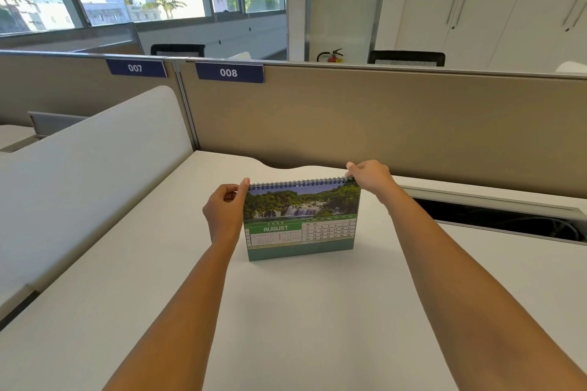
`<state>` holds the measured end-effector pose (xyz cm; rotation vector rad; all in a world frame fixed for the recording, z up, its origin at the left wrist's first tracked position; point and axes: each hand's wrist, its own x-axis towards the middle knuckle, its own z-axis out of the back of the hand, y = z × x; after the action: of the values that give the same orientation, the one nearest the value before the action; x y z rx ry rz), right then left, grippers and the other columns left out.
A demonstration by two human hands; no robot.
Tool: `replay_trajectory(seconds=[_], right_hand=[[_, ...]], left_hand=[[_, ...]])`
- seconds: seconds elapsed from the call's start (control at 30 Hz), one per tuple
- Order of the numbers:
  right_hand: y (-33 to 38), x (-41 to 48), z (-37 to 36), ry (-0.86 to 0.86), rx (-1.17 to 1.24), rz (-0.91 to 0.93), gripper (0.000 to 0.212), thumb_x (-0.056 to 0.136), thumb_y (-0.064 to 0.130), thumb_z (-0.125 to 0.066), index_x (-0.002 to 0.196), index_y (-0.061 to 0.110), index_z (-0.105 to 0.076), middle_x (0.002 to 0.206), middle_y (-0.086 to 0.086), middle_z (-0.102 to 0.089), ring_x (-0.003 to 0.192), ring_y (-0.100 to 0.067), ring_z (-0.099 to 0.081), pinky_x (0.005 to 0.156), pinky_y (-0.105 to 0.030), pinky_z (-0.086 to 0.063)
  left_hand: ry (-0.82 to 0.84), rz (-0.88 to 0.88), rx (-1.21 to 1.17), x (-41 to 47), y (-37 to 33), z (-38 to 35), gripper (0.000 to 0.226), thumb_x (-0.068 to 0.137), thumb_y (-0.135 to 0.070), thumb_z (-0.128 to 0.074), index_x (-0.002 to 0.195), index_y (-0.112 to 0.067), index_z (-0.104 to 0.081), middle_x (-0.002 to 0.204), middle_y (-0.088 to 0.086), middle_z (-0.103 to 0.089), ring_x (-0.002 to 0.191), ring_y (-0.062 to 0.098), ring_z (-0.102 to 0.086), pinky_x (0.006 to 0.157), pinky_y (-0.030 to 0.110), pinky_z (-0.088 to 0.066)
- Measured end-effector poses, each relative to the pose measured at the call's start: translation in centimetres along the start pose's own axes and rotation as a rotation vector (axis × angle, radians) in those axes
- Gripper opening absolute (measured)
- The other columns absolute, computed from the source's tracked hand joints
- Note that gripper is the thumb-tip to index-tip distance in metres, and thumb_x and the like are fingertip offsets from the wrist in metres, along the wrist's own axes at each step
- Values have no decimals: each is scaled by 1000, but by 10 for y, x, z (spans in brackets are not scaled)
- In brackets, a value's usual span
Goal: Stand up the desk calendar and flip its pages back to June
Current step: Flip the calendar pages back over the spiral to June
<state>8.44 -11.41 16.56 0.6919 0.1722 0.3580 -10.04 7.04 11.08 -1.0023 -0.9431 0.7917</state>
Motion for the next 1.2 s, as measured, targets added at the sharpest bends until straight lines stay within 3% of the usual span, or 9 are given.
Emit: replay_trajectory(seconds=[0.3, 0.43, 0.5, 0.57, 0.67, 0.8, 0.97, 1.03, 1.2], right_hand=[[9, 0, -3, 20, -196, -106, 55, 98, 39, -31, 117, -7, -55, 118, -24, -59, 107, -37, -56, 75, -34, -41], [7, 3, -1, 29, -140, -118, 47, 97, 38, -37, 85, -2, -57, 96, -20, -57, 86, -33, -53, 62, -28, -36], [6, 3, -1, 24, -30, -136, 43, 95, 36, -44, 84, -3, -57, 94, -18, -56, 83, -29, -50, 63, -30, -40], [4, 5, -2, -1, 188, -148, 35, 91, 26, -55, 104, -5, -64, 107, -19, -61, 95, -31, -56, 78, -37, -47], [4, 4, -4, -39, 462, -148, 24, 84, 9, -65, 107, 3, -67, 120, -15, -63, 105, -25, -56, 80, -31, -43], [6, 3, -4, -79, 679, -152, 38, 79, -7, -65, 116, 4, -61, 119, -14, -64, 98, -21, -58, 85, -28, -49], [6, -10, 7, 53, 782, -24, 40, 92, -8, -44, 129, 5, -49, 117, -8, -62, 99, -19, -57, 63, -22, -51], [1, -18, 12, 108, 749, 70, 39, 94, -5, -40, 129, 10, -49, 115, -4, -61, 101, -17, -55, 66, -20, -47], [-19, -35, 15, 117, 698, 238, 35, 95, -1, -37, 98, 22, -62, 104, 4, -64, 97, -5, -56, 74, -13, -43]], left_hand=[[5, -3, -14, 0, 1, 0, 36, 83, -44, -60, 94, -9, -64, 89, 4, -65, 81, 15, -57, 57, 11, -38], [5, 0, -17, 1, 2, 0, 36, 82, -45, -60, 91, -11, -64, 86, 2, -64, 79, 15, -57, 57, 11, -39], [7, -6, -12, 1, 3, 0, 35, 82, -45, -60, 91, -11, -64, 85, 2, -63, 78, 14, -57, 57, 12, -39], [5, -11, -10, 1, 4, 0, 36, 82, -44, -60, 92, -10, -64, 85, 2, -63, 78, 14, -57, 57, 12, -39], [1, -12, -11, 1, 5, -1, 36, 82, -44, -60, 92, -10, -64, 85, 2, -64, 78, 14, -57, 57, 12, -39], [-3, -14, -16, 0, 5, -1, 34, 83, -44, -60, 94, -12, -65, 85, 0, -63, 75, 10, -56, 54, 8, -37], [0, -5, -26, 1, 5, 0, 33, 83, -44, -59, 100, -16, -65, 86, -4, -62, 69, 4, -56, 52, 5, -37], [15, -10, -27, 1, 7, 0, 35, 84, -44, -57, 102, -15, -66, 90, -3, -63, 74, 10, -58, 55, 7, -39], [37, 58, -63, 3, 8, 0, 48, 94, -47, -34, 95, -11, -66, 92, 9, -67, 85, 24, -63, 70, 23, -47]])
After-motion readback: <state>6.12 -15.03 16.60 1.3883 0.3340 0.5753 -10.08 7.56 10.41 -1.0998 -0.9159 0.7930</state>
